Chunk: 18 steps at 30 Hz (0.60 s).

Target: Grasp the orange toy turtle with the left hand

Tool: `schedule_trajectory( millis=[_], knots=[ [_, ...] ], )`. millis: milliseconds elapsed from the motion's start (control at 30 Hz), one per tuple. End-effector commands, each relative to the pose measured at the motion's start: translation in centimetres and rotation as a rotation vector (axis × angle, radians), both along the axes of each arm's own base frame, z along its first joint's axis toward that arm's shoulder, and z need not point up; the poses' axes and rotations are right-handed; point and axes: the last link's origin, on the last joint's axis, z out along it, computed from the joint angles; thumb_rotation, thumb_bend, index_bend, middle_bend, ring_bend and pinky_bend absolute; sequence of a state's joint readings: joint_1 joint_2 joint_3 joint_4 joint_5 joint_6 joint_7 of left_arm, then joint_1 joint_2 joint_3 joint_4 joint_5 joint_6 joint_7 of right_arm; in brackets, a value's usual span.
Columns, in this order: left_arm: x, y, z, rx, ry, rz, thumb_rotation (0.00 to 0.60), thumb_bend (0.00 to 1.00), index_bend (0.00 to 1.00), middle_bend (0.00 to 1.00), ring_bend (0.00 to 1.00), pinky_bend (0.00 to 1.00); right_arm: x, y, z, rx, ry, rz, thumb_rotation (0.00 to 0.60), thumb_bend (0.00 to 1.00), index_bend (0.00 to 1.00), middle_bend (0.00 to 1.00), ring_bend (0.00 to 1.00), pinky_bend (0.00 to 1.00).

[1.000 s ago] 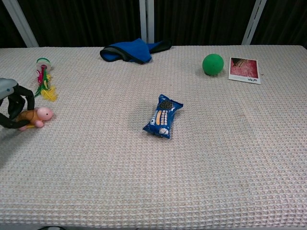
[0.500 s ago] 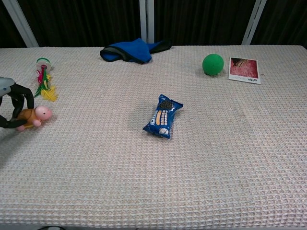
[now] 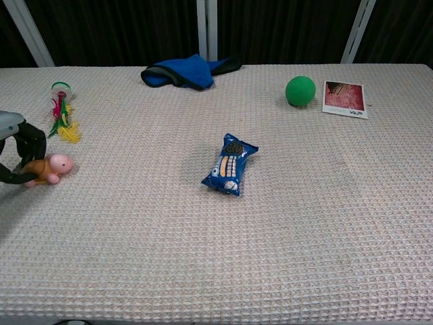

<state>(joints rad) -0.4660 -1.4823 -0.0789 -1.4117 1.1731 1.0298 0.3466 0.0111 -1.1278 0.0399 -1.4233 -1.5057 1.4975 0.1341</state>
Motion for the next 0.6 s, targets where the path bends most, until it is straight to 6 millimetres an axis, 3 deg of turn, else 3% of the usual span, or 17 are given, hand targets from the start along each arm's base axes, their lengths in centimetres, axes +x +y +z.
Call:
schedule_trajectory(
  millis=[33, 233, 333, 433, 500, 600],
  knots=[
    [0.0, 0.2, -0.3, 0.009, -0.004, -0.009, 0.6, 0.36, 0.68, 0.69, 0.53, 0.71, 0.0, 0.0, 0.0, 0.0, 0.0, -0.001, 0.6, 0.16, 0.0, 0.0, 0.0, 0.0],
    [-0.3, 0.3, -0.2, 0.017, -0.001, -0.002, 0.6, 0.38, 0.71, 0.72, 0.56, 0.74, 0.0, -0.1, 0.0, 0.001, 0.0, 0.001, 0.6, 0.16, 0.0, 0.0, 0.0, 0.0],
    [-0.3, 0.2, 0.0, 0.016, 0.001, -0.007, 0.6, 0.34, 0.64, 0.68, 0.53, 0.72, 0.1, -0.1, 0.0, 0.0, -0.001, 0.003, 0.6, 0.16, 0.0, 0.0, 0.0, 0.0],
    [-0.1, -0.4, 0.7, -0.011, -0.024, -0.002, 0.6, 0.25, 0.38, 0.51, 0.39, 0.61, 0.1, -0.1, 0.1, -0.001, 0.002, 0.004, 0.6, 0.16, 0.0, 0.0, 0.0, 0.0],
    [-0.1, -0.8, 1.6, -0.021, -0.024, -0.003, 0.6, 0.22, 0.23, 0.33, 0.21, 0.45, 0.2, -0.1, 0.1, -0.004, 0.003, 0.004, 0.6, 0.16, 0.0, 0.0, 0.0, 0.0],
    [0.2, -1.3, 3.0, -0.011, -0.038, -0.006, 0.6, 0.2, 0.12, 0.08, 0.02, 0.24, 0.2, -0.1, 0.1, -0.004, 0.002, 0.004, 0.6, 0.16, 0.0, 0.0, 0.0, 0.0]
  ],
)
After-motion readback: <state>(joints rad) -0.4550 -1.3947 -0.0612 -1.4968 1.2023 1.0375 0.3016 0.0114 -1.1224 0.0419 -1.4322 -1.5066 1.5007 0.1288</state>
